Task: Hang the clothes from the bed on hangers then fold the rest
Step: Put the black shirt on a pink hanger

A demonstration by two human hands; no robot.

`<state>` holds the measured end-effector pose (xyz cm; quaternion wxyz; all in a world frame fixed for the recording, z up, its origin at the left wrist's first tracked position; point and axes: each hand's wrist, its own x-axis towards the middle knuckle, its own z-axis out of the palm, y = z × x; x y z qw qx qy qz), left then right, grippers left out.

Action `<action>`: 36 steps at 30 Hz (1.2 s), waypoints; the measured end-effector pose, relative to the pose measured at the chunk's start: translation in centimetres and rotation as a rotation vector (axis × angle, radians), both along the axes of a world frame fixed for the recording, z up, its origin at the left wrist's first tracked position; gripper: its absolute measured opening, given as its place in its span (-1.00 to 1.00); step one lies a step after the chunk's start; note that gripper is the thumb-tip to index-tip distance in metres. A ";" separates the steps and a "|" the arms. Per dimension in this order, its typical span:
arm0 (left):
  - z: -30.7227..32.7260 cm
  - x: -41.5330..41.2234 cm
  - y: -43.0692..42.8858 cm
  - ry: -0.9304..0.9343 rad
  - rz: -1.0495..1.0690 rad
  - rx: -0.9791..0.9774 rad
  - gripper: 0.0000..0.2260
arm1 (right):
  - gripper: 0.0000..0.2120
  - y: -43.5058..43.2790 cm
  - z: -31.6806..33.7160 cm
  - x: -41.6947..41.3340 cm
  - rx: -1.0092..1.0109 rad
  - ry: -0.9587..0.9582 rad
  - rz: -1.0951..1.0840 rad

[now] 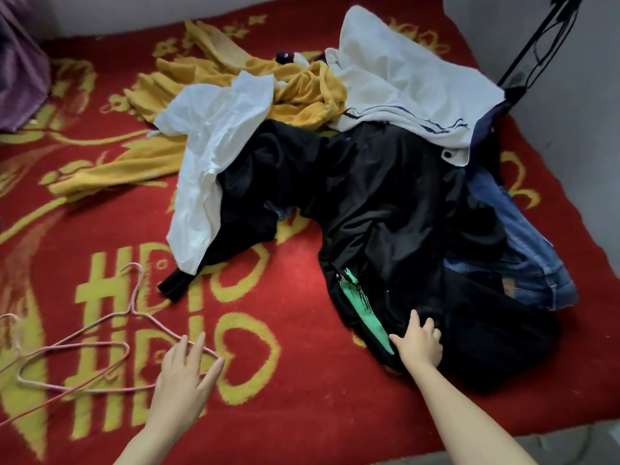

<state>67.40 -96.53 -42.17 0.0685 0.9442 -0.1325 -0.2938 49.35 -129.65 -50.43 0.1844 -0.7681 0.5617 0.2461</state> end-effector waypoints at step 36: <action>8.1 -5.0 -5.5 0.061 -0.396 -0.341 -0.28 | -0.80 8.8 29.0 -4.4 -0.345 -1.053 -0.120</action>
